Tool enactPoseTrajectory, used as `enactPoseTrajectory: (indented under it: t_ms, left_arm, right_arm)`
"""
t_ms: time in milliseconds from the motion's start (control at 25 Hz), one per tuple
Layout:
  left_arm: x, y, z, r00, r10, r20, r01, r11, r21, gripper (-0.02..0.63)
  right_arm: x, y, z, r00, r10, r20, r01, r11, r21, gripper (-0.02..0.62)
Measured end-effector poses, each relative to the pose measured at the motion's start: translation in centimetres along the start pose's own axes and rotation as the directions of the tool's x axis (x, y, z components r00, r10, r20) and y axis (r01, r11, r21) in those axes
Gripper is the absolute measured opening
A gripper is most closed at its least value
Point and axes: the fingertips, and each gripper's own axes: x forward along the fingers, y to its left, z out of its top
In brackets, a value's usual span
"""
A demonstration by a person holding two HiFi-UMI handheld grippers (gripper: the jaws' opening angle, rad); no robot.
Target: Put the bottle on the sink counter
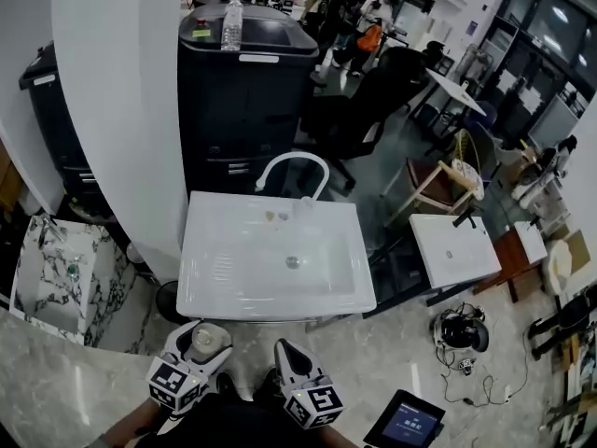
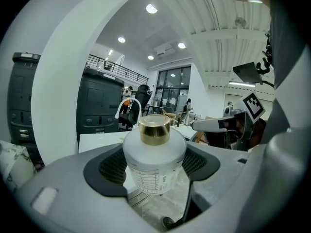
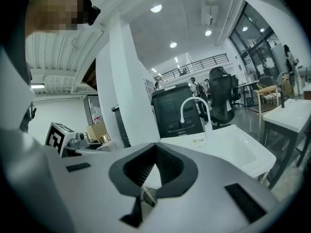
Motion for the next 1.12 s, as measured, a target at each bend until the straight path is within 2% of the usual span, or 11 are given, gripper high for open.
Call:
enactPoseTrajectory:
  t_ms: [320,760,1120]
  left_arm:
    - [2.2,0.8,0.1,0.999,-0.007,-0.037,0.007,1.0,0.005,0.336]
    - [6.5,2.2,3.1,0.999,0.039,-0.013,-0.038,0.999,0.025,0.336]
    - [12.0,3.7,4.0,0.997,0.073,-0.036,-0.072,0.997,0.015,0.336]
  right_arm:
    - [1.7,-1.7,-1.0,1.0,0.001,-0.018,0.0,0.998,0.066,-0.005]
    - [4.8,-6.1,1.7,1.0,0.027,0.007,-0.028,0.997,0.075,-0.005]
    - [8.6,-10.9,3.3,0.998,0.067,-0.007,-0.066,0.994,0.09,-0.005]
